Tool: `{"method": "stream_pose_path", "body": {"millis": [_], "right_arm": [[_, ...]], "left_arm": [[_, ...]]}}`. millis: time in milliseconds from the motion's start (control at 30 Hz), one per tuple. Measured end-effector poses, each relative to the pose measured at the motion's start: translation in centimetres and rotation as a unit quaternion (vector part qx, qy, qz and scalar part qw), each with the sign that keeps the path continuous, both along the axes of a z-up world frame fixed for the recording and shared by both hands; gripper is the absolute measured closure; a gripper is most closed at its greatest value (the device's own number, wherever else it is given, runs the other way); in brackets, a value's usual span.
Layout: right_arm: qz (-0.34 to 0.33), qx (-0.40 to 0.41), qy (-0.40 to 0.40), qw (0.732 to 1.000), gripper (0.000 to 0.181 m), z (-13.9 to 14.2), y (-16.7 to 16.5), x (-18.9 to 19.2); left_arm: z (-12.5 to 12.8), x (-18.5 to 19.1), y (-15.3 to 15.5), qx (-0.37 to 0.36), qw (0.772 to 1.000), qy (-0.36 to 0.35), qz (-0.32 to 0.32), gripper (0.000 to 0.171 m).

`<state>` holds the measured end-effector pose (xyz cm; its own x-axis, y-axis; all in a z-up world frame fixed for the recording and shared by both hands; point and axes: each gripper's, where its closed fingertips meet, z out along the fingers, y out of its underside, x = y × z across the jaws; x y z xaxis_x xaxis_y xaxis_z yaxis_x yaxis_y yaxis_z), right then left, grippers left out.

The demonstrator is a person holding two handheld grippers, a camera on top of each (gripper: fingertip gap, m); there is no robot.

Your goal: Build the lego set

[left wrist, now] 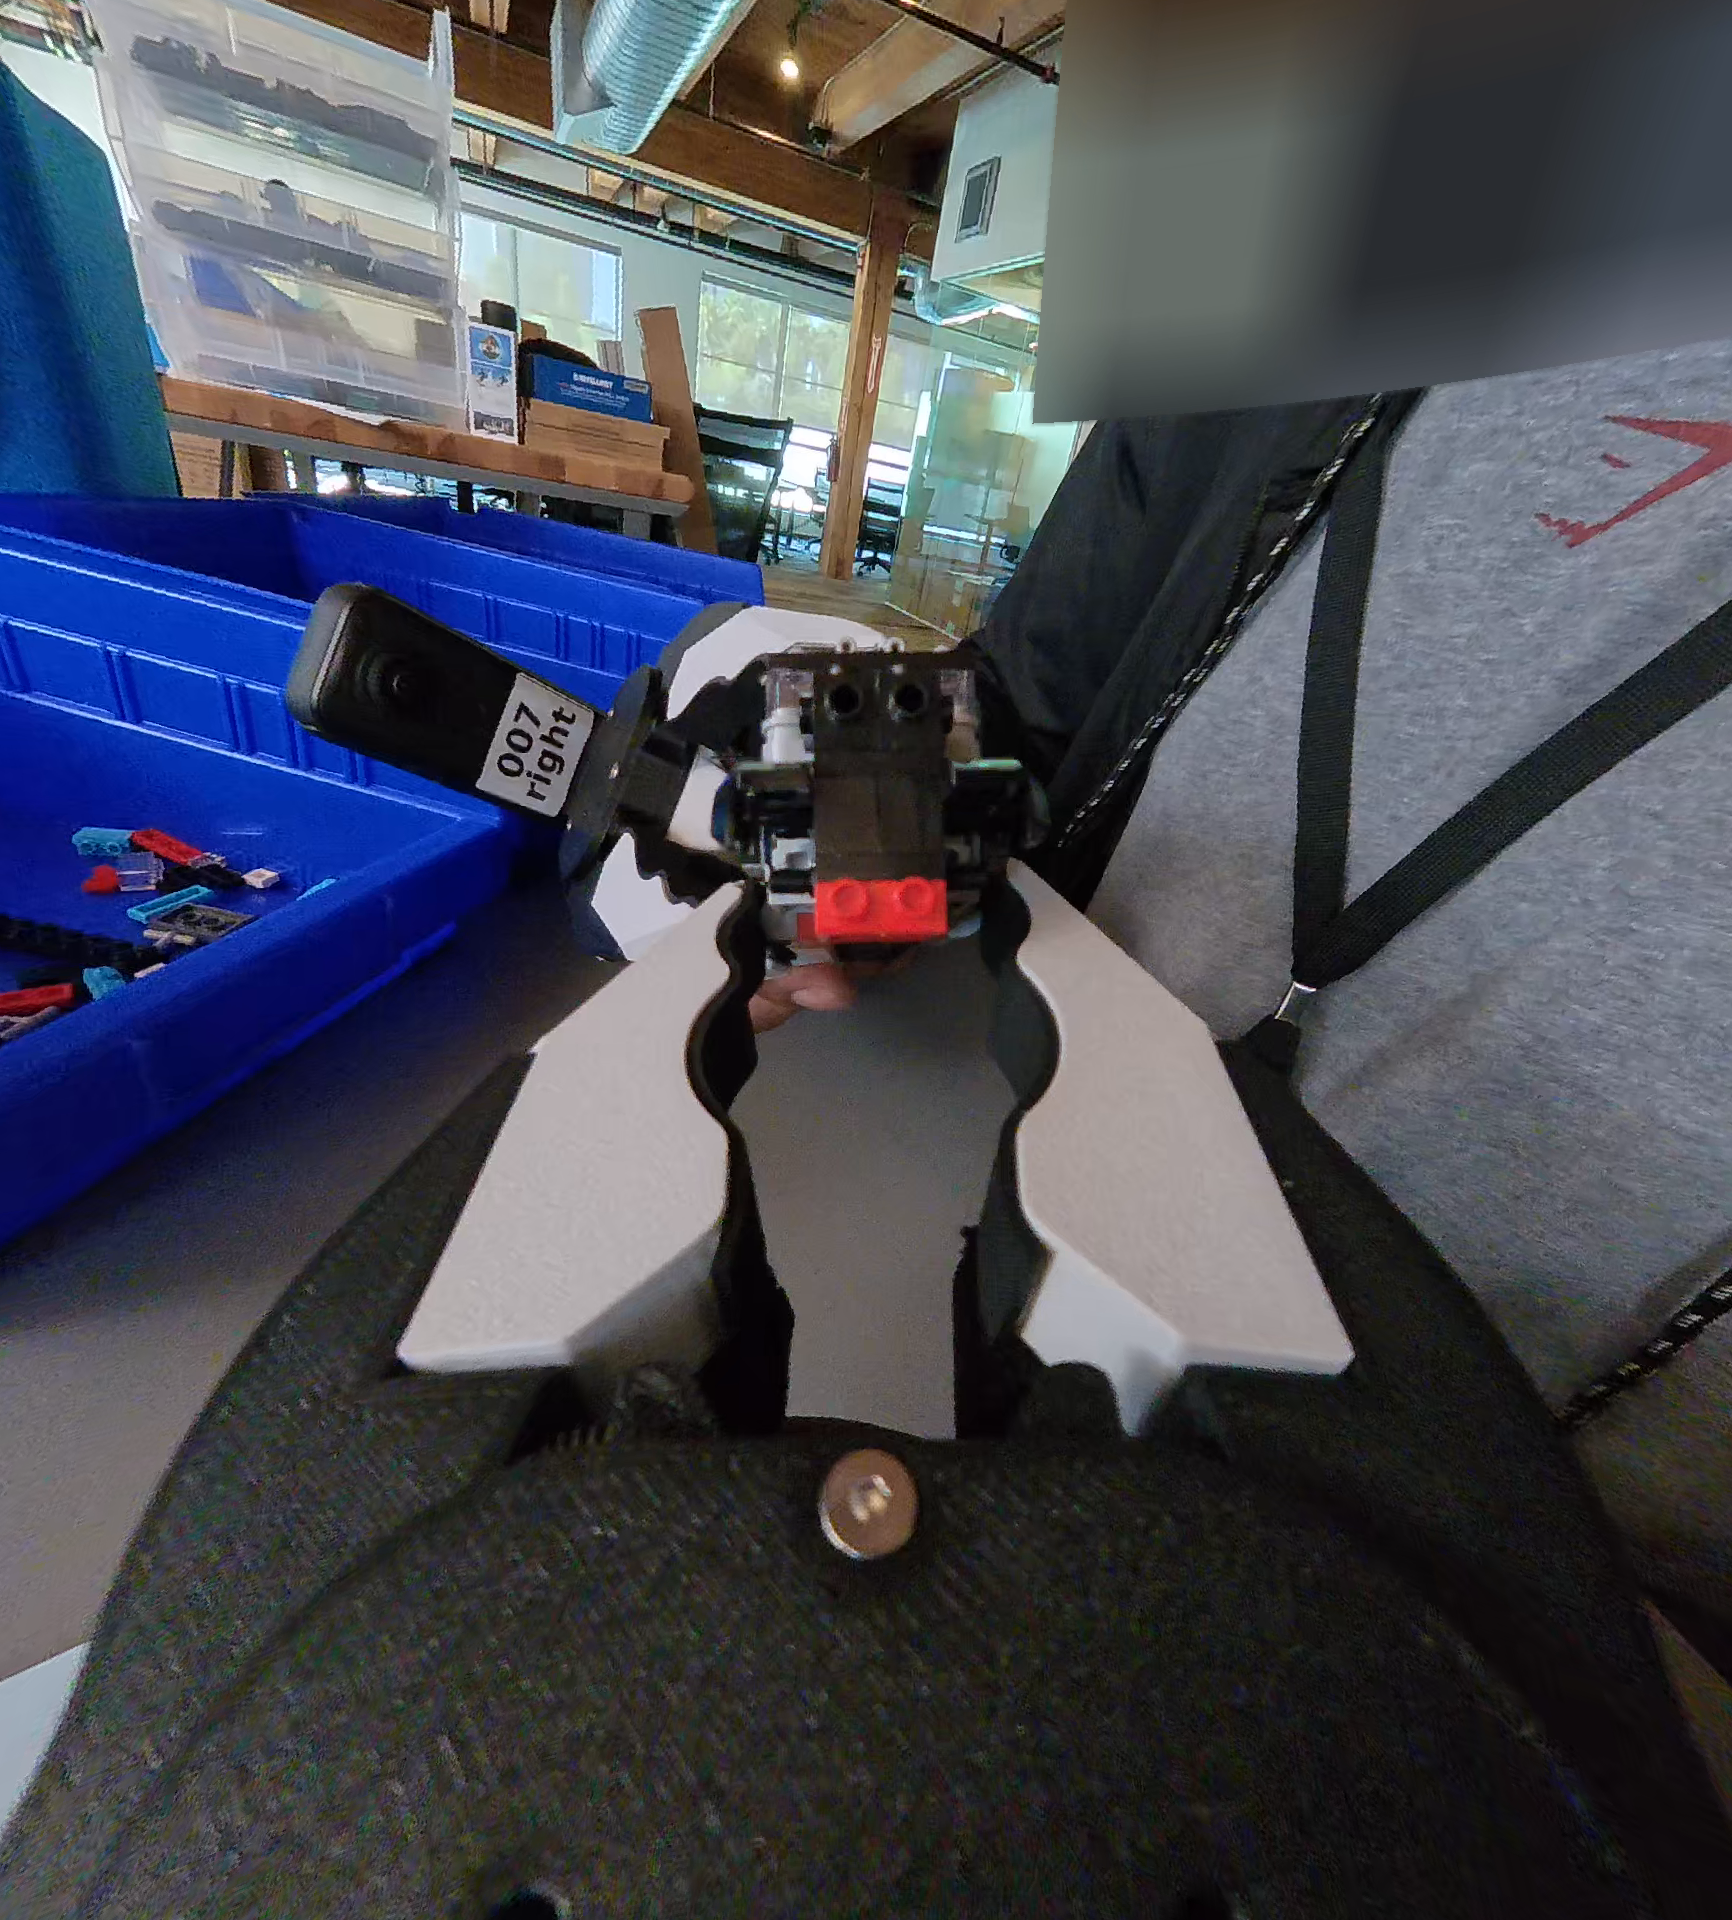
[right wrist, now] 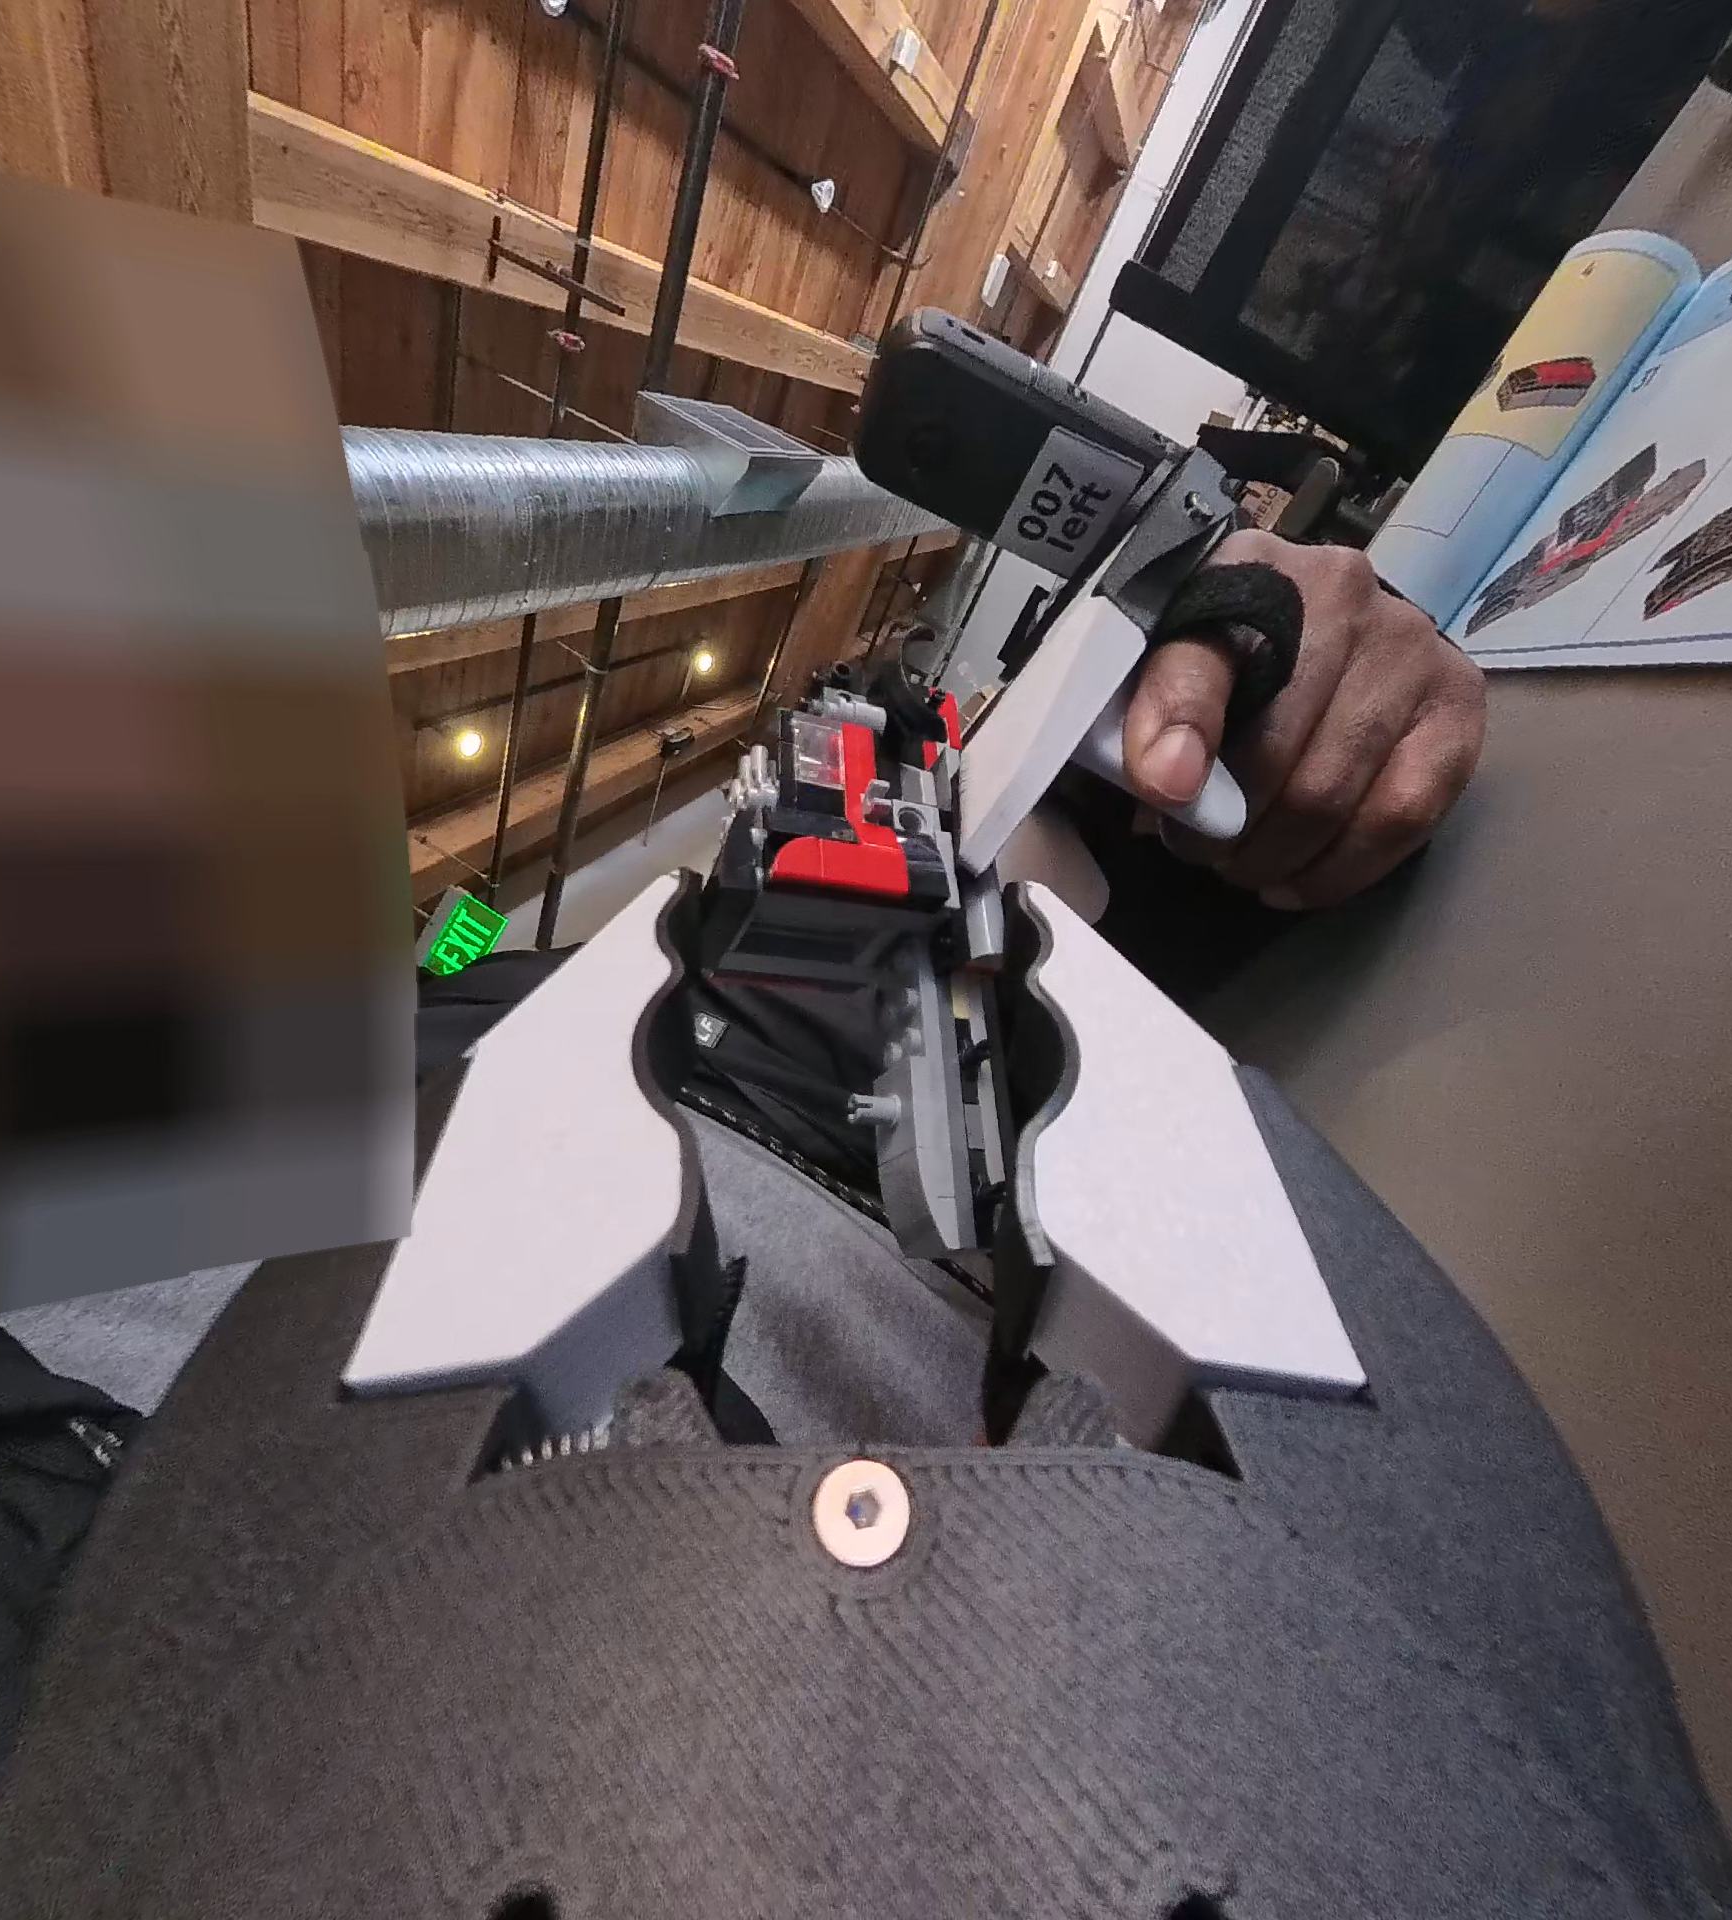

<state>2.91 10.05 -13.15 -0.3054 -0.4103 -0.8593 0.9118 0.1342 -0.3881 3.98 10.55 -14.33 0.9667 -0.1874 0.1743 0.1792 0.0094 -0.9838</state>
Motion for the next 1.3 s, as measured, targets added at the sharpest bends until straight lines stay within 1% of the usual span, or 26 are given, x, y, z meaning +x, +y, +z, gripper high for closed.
{"method": "stream_pose_path", "body": {"millis": [567, 667, 767, 867, 1067, 1300], "right_arm": [[-0.026, -0.001, 0.005, 1.0, 0.123, 0.0, -0.2, -0.6], [-0.033, -0.013, -0.013, 0.999, 0.122, 0.1, -0.2, -1.2], [-0.043, -0.007, -0.023, 0.999, 0.117, -0.3, -0.5, -1.5], [-0.049, -0.003, -0.02, 0.999, 0.118, -0.3, -0.8, -1.6], [-0.066, -0.032, -0.041, 0.996, 0.119, 0.7, -0.5, -2.5], [-0.089, -0.018, -0.059, 0.994, 0.122, 0.1, -0.8, -3.4]], "left_arm": [[0.0, -0.6, 0.0, 0.001, 1.0, -0.007, 0.013, 0.13], [0.3, -1.1, -0.2, 0.011, 0.999, -0.023, 0.021, 0.129], [1.1, -1.6, -0.9, 0.04, 0.998, -0.045, 0.022, 0.129], [1.6, -1.6, -1.4, 0.064, 0.996, -0.056, 0.017, 0.129], [2.4, -1.7, -1.1, 0.102, 0.991, -0.084, 0.007, 0.129], [2.1, -2.6, -0.6, 0.09, 0.989, -0.11, 0.027, 0.129]]}}
